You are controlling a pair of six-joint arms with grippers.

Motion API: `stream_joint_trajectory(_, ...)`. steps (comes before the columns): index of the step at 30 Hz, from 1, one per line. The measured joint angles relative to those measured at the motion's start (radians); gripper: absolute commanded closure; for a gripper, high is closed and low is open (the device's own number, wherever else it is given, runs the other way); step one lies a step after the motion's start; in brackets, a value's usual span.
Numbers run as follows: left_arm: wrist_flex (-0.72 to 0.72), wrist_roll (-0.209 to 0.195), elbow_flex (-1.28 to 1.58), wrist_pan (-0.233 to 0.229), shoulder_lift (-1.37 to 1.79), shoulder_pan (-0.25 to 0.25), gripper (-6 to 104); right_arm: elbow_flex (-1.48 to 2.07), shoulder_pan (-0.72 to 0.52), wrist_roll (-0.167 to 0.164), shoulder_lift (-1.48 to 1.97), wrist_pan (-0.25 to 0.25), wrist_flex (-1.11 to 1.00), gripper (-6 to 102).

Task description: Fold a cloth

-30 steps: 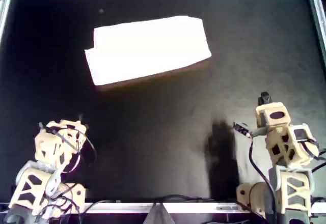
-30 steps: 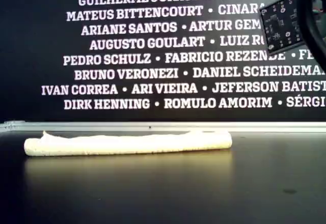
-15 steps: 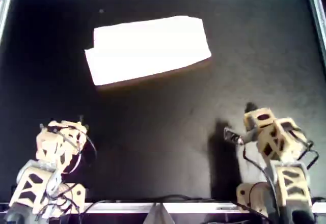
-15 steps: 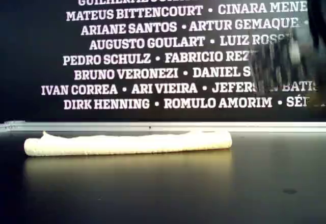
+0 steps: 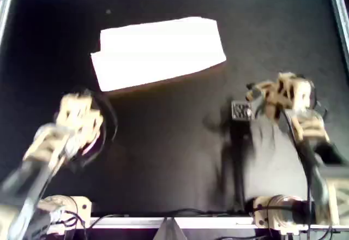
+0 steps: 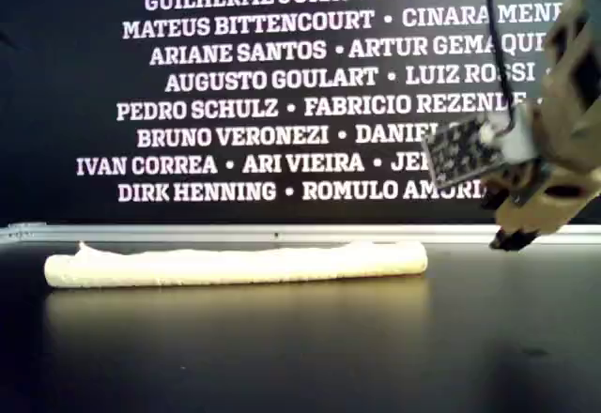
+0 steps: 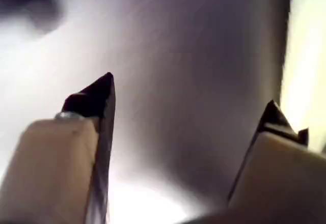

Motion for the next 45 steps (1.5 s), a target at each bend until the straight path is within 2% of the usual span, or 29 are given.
stream_joint_trajectory(7,-0.005,0.0,-0.287,0.0,-0.295,0.0,-2,-0.252,0.127,-0.006,-0.219,0.0,0.0,21)
stream_joint_trajectory(9,-0.008,0.0,-0.342,0.0,-0.353,0.0,-2,-0.308,0.169,-0.006,-0.285,0.021,0.0,21)
stream_joint_trajectory(11,-0.009,0.0,-0.394,0.0,-0.407,0.0,-2,-0.36,0.199,-0.006,-0.354,0.064,0.0,21)
stream_joint_trajectory(15,-0.009,0.0,-0.485,-0.002,-0.494,0.0,-2,-0.46,0.193,-0.006,-0.468,0.137,0.0,21)
stream_joint_trajectory(22,-0.011,0.0,-0.595,-0.003,-0.614,0.0,-2,-0.624,0.215,-0.006,-0.561,0.146,0.009,22)
stream_joint_trajectory(40,-0.014,0.002,-0.776,-0.002,-0.769,0.0,-2,-1.163,0.207,-0.006,-0.871,0.146,0.267,24)
stream_joint_trajectory(45,-0.015,0.002,-0.801,-0.002,-0.787,0.0,-2,-1.243,0.253,-0.006,-0.92,0.146,0.267,24)
